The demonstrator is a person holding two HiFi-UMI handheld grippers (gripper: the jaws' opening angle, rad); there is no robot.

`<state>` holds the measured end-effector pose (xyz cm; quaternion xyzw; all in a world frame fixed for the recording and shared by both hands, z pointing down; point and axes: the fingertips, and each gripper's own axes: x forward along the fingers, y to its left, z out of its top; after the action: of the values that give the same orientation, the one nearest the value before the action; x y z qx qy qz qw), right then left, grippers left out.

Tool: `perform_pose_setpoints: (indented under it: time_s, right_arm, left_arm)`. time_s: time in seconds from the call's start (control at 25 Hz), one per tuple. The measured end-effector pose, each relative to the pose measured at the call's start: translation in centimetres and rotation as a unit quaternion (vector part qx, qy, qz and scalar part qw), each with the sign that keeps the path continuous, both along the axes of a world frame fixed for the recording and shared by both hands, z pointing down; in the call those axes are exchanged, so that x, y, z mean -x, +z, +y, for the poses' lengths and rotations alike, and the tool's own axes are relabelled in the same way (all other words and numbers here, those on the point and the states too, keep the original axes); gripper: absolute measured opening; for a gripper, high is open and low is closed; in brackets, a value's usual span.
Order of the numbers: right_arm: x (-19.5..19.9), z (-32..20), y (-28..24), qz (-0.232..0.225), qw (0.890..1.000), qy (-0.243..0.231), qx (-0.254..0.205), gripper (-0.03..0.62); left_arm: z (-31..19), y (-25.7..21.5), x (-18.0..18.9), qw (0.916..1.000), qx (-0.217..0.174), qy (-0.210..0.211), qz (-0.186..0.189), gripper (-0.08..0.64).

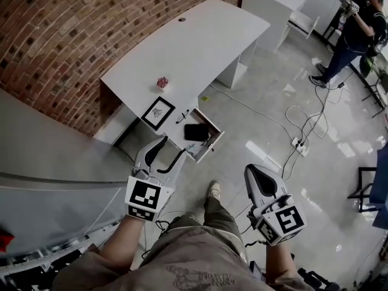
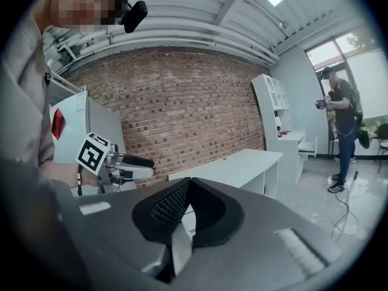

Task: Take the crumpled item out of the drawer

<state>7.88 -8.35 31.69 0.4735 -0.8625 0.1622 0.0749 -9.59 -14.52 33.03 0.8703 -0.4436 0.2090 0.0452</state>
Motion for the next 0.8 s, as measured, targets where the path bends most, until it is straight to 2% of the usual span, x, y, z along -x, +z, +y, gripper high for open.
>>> perform_pose_setpoints:
  time_s: [0.4,0.8]
  right_arm:
    - [-3.2,-8.0,0.9,-0.001,0.999,-0.053,0.005,0.028]
    - [-4.0,-10.5,1.8,-0.004,0.999,-0.049,0.017,0.028]
  left_arm:
    - [-5.8,0.3,-2.6,0.9986,0.013,-0.051,-0.009,0.209]
    - [-7.8,1.5,-3.1,0.9981,0.032,-0.047,-0.021,0.209]
